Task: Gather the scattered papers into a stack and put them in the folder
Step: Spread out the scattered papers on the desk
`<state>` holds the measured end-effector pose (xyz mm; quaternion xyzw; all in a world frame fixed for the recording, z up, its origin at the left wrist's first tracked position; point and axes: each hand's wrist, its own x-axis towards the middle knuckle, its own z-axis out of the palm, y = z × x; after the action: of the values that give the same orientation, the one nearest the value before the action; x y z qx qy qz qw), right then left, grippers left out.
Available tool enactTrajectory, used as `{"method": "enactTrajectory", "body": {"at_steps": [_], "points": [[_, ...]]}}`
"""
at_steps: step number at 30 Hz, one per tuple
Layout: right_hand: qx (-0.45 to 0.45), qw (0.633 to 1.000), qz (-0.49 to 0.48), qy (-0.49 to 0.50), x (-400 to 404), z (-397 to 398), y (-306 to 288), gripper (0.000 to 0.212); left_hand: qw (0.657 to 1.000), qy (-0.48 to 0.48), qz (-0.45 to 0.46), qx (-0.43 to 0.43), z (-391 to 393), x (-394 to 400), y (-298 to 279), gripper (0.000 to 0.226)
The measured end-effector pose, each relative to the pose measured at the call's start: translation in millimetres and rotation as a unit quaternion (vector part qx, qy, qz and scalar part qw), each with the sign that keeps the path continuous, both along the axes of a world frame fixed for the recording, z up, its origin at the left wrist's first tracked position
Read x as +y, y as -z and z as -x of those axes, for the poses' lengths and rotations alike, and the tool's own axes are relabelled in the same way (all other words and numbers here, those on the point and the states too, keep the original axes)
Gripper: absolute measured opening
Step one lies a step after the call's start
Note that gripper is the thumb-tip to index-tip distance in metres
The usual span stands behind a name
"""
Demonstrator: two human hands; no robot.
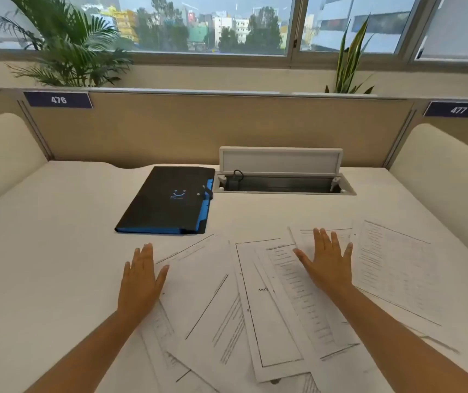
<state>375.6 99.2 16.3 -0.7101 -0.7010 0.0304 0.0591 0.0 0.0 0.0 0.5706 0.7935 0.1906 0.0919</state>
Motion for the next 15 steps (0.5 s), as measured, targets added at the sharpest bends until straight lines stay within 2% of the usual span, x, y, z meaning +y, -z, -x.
{"method": "enactTrajectory", "body": {"at_steps": [4,7,10,15], "points": [[0.031,0.999,0.014,0.005,-7.0,-7.7,9.3,0.083,0.999,-0.013,0.045,-0.008,6.1,-6.7,8.9,0.063],[0.014,0.999,0.032,0.001,-12.4,-13.7,15.8,0.08,0.998,-0.013,0.059,-0.011,7.4,-13.1,16.9,0.062],[0.001,0.999,0.046,-0.007,-15.4,-19.3,22.3,0.077,0.999,-0.007,0.043,0.029,8.2,-15.6,20.9,0.06],[0.04,0.999,0.033,-0.002,-16.6,-22.8,28.0,0.071,0.999,-0.011,0.023,0.035,5.6,-16.4,22.3,0.057]]}}
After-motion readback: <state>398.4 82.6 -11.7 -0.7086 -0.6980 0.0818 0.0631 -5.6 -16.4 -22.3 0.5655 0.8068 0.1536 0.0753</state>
